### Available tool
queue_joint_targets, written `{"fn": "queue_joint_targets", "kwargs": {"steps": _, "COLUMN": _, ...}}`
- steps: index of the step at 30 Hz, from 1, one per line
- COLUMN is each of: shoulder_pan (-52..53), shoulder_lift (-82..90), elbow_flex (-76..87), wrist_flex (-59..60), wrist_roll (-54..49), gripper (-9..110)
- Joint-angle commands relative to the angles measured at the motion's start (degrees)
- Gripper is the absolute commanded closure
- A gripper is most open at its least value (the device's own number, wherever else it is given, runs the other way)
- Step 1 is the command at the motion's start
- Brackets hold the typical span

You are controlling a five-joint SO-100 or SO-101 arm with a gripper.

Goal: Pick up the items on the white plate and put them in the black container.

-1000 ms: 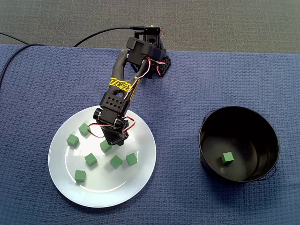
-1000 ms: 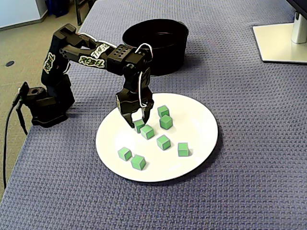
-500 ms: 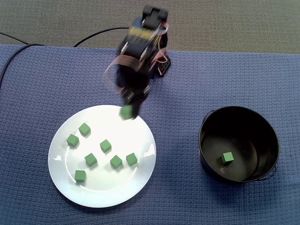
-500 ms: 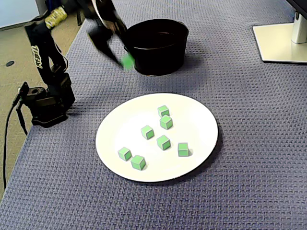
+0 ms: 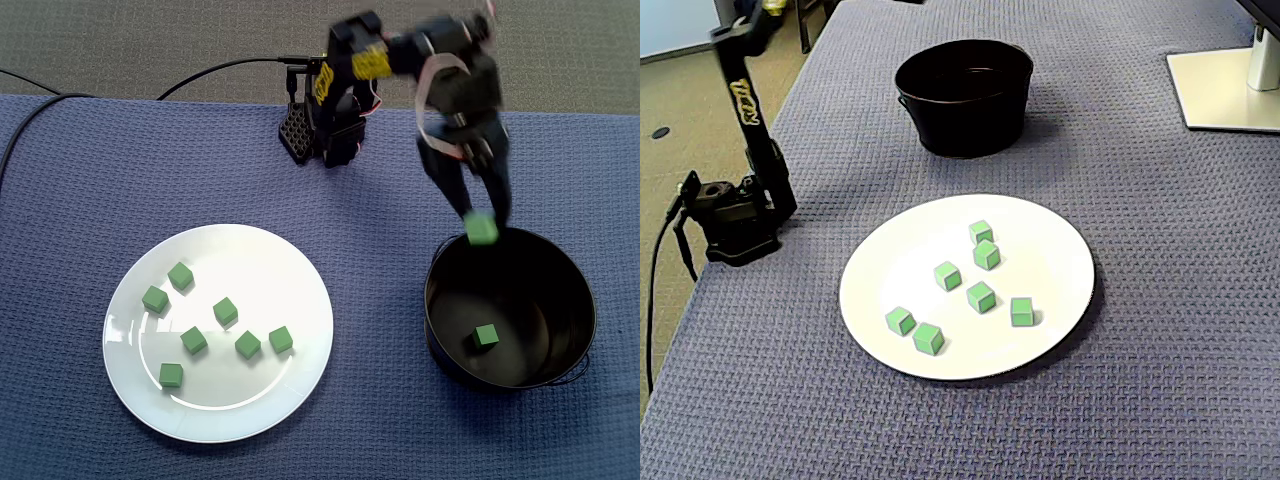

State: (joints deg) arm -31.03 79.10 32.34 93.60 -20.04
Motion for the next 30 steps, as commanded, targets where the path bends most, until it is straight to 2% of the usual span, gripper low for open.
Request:
{"fn": "queue_joint_targets", "kwargs": {"steps": 1, "shoulder_pan": -3.08, "shoulder_lift": -19.51, "elbow_flex": -15.73, "wrist_flex": 6.42, "wrist_roll": 1.49, "gripper": 102}}
{"fn": "queue_joint_targets", "kwargs": {"steps": 5, "shoulder_pan": -3.6, "shoulder_lift": -26.46, "elbow_flex": -14.15, "wrist_flex": 6.15, "wrist_roll": 5.1, "gripper": 102}}
{"fn": "queue_joint_targets", "kwargs": {"steps": 11, "shoulder_pan": -4.57, "shoulder_lift": -31.82, "elbow_flex": -7.38, "wrist_flex": 0.7, "wrist_roll": 4.75, "gripper": 101}}
{"fn": "queue_joint_targets", "kwargs": {"steps": 12, "shoulder_pan": -5.01, "shoulder_lift": -32.08, "elbow_flex": -6.33, "wrist_flex": 0.18, "wrist_roll": 4.83, "gripper": 99}}
{"fn": "queue_joint_targets", "kwargs": {"steps": 16, "shoulder_pan": -6.06, "shoulder_lift": -28.21, "elbow_flex": -1.67, "wrist_flex": -1.05, "wrist_roll": 4.92, "gripper": 74}}
{"fn": "queue_joint_targets", "kwargs": {"steps": 19, "shoulder_pan": -6.15, "shoulder_lift": -20.3, "elbow_flex": 0.97, "wrist_flex": 0.62, "wrist_roll": 3.87, "gripper": 65}}
{"fn": "queue_joint_targets", "kwargs": {"steps": 22, "shoulder_pan": -5.19, "shoulder_lift": -7.82, "elbow_flex": 4.83, "wrist_flex": 3.87, "wrist_roll": -1.32, "gripper": 55}}
{"fn": "queue_joint_targets", "kwargs": {"steps": 26, "shoulder_pan": 4.13, "shoulder_lift": 10.81, "elbow_flex": 10.37, "wrist_flex": 5.62, "wrist_roll": -2.64, "gripper": 55}}
{"fn": "queue_joint_targets", "kwargs": {"steps": 30, "shoulder_pan": 23.03, "shoulder_lift": 23.55, "elbow_flex": 19.95, "wrist_flex": 3.08, "wrist_roll": -4.92, "gripper": 48}}
